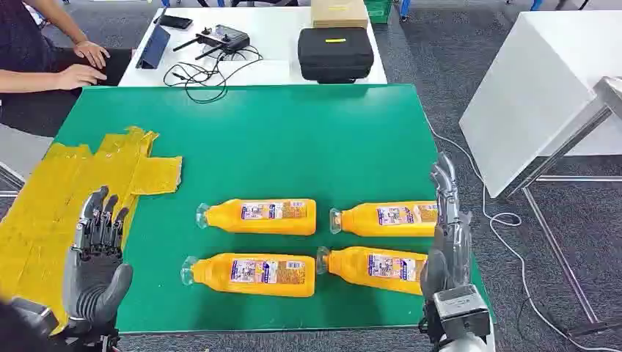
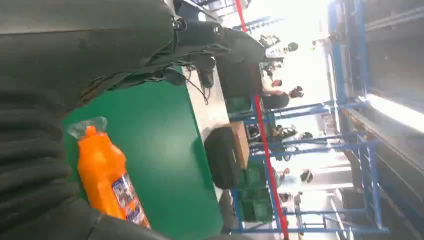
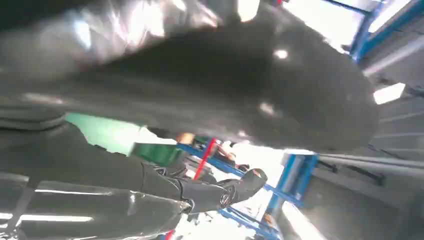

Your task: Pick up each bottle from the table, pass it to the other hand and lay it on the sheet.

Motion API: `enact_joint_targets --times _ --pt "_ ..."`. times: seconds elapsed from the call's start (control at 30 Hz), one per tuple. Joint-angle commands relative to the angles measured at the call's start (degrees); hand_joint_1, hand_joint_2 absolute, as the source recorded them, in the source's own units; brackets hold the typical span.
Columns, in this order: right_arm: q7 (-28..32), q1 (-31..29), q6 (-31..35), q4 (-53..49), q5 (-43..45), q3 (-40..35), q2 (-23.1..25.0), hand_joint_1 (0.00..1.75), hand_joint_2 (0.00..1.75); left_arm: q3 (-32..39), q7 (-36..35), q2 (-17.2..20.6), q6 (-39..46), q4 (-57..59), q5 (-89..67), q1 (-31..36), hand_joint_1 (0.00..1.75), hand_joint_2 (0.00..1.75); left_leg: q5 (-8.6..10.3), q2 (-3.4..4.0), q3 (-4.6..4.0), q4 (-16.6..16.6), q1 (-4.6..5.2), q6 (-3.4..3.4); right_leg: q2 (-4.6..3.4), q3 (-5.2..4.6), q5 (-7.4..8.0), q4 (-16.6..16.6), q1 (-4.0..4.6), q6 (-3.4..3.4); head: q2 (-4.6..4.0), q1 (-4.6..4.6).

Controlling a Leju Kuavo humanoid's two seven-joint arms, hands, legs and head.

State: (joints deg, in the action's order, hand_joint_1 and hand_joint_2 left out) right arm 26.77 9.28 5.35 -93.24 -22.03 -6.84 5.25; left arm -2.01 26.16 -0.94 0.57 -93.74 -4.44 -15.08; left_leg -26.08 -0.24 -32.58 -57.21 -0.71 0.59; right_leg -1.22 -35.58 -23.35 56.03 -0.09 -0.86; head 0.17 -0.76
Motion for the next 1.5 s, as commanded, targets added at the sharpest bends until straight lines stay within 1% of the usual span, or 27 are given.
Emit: enact_joint_targets --times 0.03,0.2,0.3,0.33,0.4,0.43,0.47,0.5,0.57,0.6,0.63,0.67,0.77,0.8,0.83,0.87,0.9,0.97,1.0,1.03,1.2,1.23,1.3,1.33,1.43,1.47,1.5 --pt "-2.5 -0.3 0.7 5.7 -3.6 3.1 -0.6 0.00 0.00 2.3 0.0 -2.2 0.3 4.7 0.0 1.8 0.00 1.75 -0.03 -0.05 0.20 0.1 0.00 0.01 0.10 0.22 -0.04 -0.1 0.01 -0.02 0.00 0.00" --pt "-2.9 -0.3 1.0 5.8 -4.3 3.2 -0.6 0.00 0.00 2.2 0.0 -2.4 0.5 4.8 0.0 1.8 0.00 1.75 -0.08 -0.09 0.42 0.2 0.00 0.03 0.19 0.45 -0.12 -0.2 0.02 -0.03 0.00 0.00" --pt "-2.9 -0.3 1.0 5.8 -4.3 3.2 -0.6 0.00 0.00 2.2 0.0 -2.4 0.5 4.8 0.0 1.8 0.00 1.75 -0.05 -0.04 0.19 0.1 0.01 0.03 0.11 0.20 -0.05 -0.1 0.00 -0.02 0.00 0.00" --pt "-3.4 -0.3 1.1 5.7 -5.1 3.2 -0.6 0.00 0.00 2.2 0.0 -2.4 0.7 4.8 -0.1 1.8 0.00 1.75 -0.10 -0.05 0.34 0.1 0.00 0.03 0.15 0.36 -0.10 -0.1 0.02 -0.03 0.00 0.00" --pt "-4.2 -0.1 1.6 5.4 -6.9 3.2 -0.3 0.00 0.00 2.1 0.0 -2.6 0.9 4.4 -0.2 1.4 0.00 1.75 -0.04 -0.02 0.13 0.1 0.02 0.03 0.08 0.14 -0.03 -0.1 -0.01 -0.02 0.00 0.00" --pt "-4.9 -0.1 2.0 5.3 -8.4 3.1 -0.2 0.00 0.00 2.0 0.0 -2.8 1.2 4.0 -0.3 1.0 0.00 1.75 -0.12 -0.04 0.38 0.1 0.01 0.04 0.14 0.39 -0.12 -0.1 0.01 -0.03 0.00 0.00" --pt "-5.3 0.0 2.0 5.2 -9.3 3.2 0.0 0.00 0.00 2.0 0.0 -2.8 1.3 3.7 -0.4 0.6 0.00 1.75 -0.08 -0.03 0.28 0.1 0.02 0.04 0.11 0.28 -0.08 -0.1 0.00 -0.03 0.00 0.00" --pt "-5.6 0.2 1.8 5.1 -10.9 2.7 -0.4 0.00 0.00 2.0 0.0 -2.9 1.4 3.5 -0.3 0.3 0.00 1.75 -0.19 -0.02 0.60 0.2 0.00 0.05 0.17 0.60 -0.19 -0.2 0.03 -0.04 0.00 0.00" --pt "-6.1 0.3 -0.1 5.3 -11.1 2.6 -0.3 0.00 0.00 2.1 0.0 -3.1 1.6 3.2 -0.4 0.1 0.00 1.75 -0.06 0.00 0.15 0.1 0.00 0.03 0.06 0.16 -0.04 -0.1 0.01 -0.02 -0.02 0.00" --pt "-6.3 0.4 -1.3 5.1 -11.3 2.3 -0.7 0.00 0.00 2.1 0.0 -3.0 1.7 3.4 -0.4 0.3 0.00 1.75 -0.14 0.00 0.38 0.1 0.00 0.04 0.10 0.38 -0.13 -0.1 0.02 -0.04 0.00 0.00" --pt "-6.5 0.7 -2.7 4.8 -11.0 1.7 -1.2 0.00 0.00 2.1 0.0 -2.8 1.8 3.8 -0.4 0.8 0.00 1.75 -0.08 -0.02 0.22 0.1 0.00 0.03 0.10 0.24 -0.07 -0.1 0.02 -0.03 0.00 0.00" --pt "-6.9 1.1 -3.2 4.3 -11.6 1.1 -1.6 0.00 1.75 2.2 0.0 -2.6 2.0 4.1 -0.4 1.1 0.00 0.00 -0.14 -0.02 0.40 0.1 -0.01 0.04 0.13 0.41 -0.14 -0.1 0.03 -0.03 0.00 0.00" --pt "-9.2 3.1 -5.2 2.3 -15.1 -2.3 -4.4 0.00 1.75 2.8 -0.1 -2.4 1.5 5.0 0.0 2.1 0.00 0.00 -0.09 -0.08 0.26 0.1 0.01 0.03 0.17 0.29 -0.10 -0.1 0.01 -0.03 0.00 0.00" --pt "-10.6 4.0 -5.2 1.7 -17.1 -3.7 -5.6 0.00 1.75 3.2 -0.1 -2.6 1.4 5.2 0.1 2.4 0.00 0.00 -0.19 -0.10 0.58 0.2 -0.01 0.04 0.25 0.61 -0.22 -0.1 0.04 -0.04 0.00 -0.02" --pt "-12.2 5.1 -4.7 1.1 -18.5 -5.2 -7.1 0.00 1.75 3.7 -0.1 -2.9 1.1 5.1 0.1 2.7 0.00 0.00 -0.07 -0.09 0.21 0.1 0.01 0.03 0.17 0.24 -0.09 -0.1 0.01 -0.03 0.00 0.00" --pt "-13.2 5.9 -4.1 0.8 -19.0 -6.4 -8.5 0.00 1.75 4.2 -0.1 -3.2 0.8 5.0 0.0 2.7 0.00 0.00 -0.13 -0.15 0.38 0.1 -0.01 0.04 0.26 0.44 -0.17 -0.1 0.03 -0.04 0.00 0.00" --pt "-14.1 6.4 -2.9 0.7 -19.9 -7.6 -9.9 0.00 1.75 4.6 -0.2 -3.5 0.6 4.9 -0.2 2.8 0.00 0.00 -0.10 -0.14 0.25 0.1 0.01 0.04 0.23 0.31 -0.13 -0.1 0.01 -0.04 0.00 0.00" --pt "-14.1 6.4 -2.8 0.7 -19.9 -7.5 -10.1 0.00 1.75 4.6 -0.2 -3.5 0.5 4.8 -0.2 2.8 0.00 0.00 -0.10 -0.08 0.24 0.1 0.01 0.05 0.17 0.29 -0.11 -0.1 0.01 -0.04 0.00 0.00" --pt "-14.1 6.4 -2.8 0.7 -19.9 -7.5 -10.1 0.00 1.75 4.6 -0.2 -3.5 0.5 4.8 -0.2 2.8 0.00 0.00 -0.18 -0.06 0.45 0.1 0.01 0.07 0.19 0.48 -0.19 -0.1 0.01 -0.06 0.00 0.00" --pt "-14.1 6.2 -2.8 0.7 -19.9 -7.5 -10.1 0.00 1.75 4.6 -0.2 -3.5 0.5 4.8 -0.2 2.8 0.00 0.00 -0.12 -0.03 0.23 0.1 0.01 0.06 0.13 0.27 -0.10 -0.1 0.00 -0.04 0.00 0.00" --pt "-20.6 4.8 -2.1 3.5 -23.8 -10.0 -13.5 0.00 1.75 6.1 -0.5 -4.2 -0.4 4.7 -0.2 3.2 0.00 0.00 -0.17 -0.02 0.26 0.1 0.01 0.09 0.13 0.33 -0.10 -0.1 0.01 -0.04 0.00 0.00" --pt "-22.5 4.1 -1.7 5.1 -25.7 -10.5 -14.3 0.00 1.75 6.3 -0.6 -4.4 -0.6 4.4 -0.3 3.2 0.00 0.00 -0.20 -0.01 0.40 0.1 0.01 0.09 0.15 0.47 -0.13 -0.2 0.02 -0.06 0.00 0.00" --pt "-25.7 3.3 0.4 7.2 -29.6 -10.6 -14.6 0.00 1.75 6.2 -1.0 -4.6 -0.8 3.8 -0.5 2.9 0.00 0.00 -0.13 0.03 0.17 0.1 -0.01 0.08 0.06 0.23 -0.04 -0.1 0.02 -0.04 0.00 0.00" --pt "-26.8 3.2 0.9 7.5 -30.9 -10.5 -14.6 0.00 1.75 6.2 -1.0 -4.5 -0.8 3.7 -0.5 2.8 0.00 0.00 -0.19 0.03 0.39 0.2 0.01 0.10 0.10 0.45 -0.11 -0.2 0.01 -0.05 0.00 0.00" --pt "-31.6 3.1 2.3 8.3 -37.5 -9.5 -14.0 0.00 1.75 6.3 -1.6 -4.2 -0.6 2.6 -0.5 1.7 0.00 0.00 -0.14 0.05 0.21 0.1 0.00 0.08 0.04 0.27 -0.06 -0.1 0.01 -0.03 0.00 0.00" --pt "-32.8 3.1 2.4 8.7 -39.0 -8.9 -13.7 0.00 1.75 6.5 -1.6 -4.1 -0.6 2.3 -0.4 1.5 0.00 0.00 -0.22 0.06 0.43 0.2 -0.01 0.09 0.08 0.49 -0.13 -0.2 0.03 -0.04 0.00 0.00" --pt "-34.4 3.3 1.8 9.2 -41.4 -8.1 -12.9 0.00 1.75 6.8 -1.7 -4.3 -0.5 2.0 -0.4 1.1 0.00 0.00 -0.15 0.05 0.20 0.1 0.00 0.08 0.04 0.26 -0.06 -0.1 0.01 -0.03 -0.02 0.00"
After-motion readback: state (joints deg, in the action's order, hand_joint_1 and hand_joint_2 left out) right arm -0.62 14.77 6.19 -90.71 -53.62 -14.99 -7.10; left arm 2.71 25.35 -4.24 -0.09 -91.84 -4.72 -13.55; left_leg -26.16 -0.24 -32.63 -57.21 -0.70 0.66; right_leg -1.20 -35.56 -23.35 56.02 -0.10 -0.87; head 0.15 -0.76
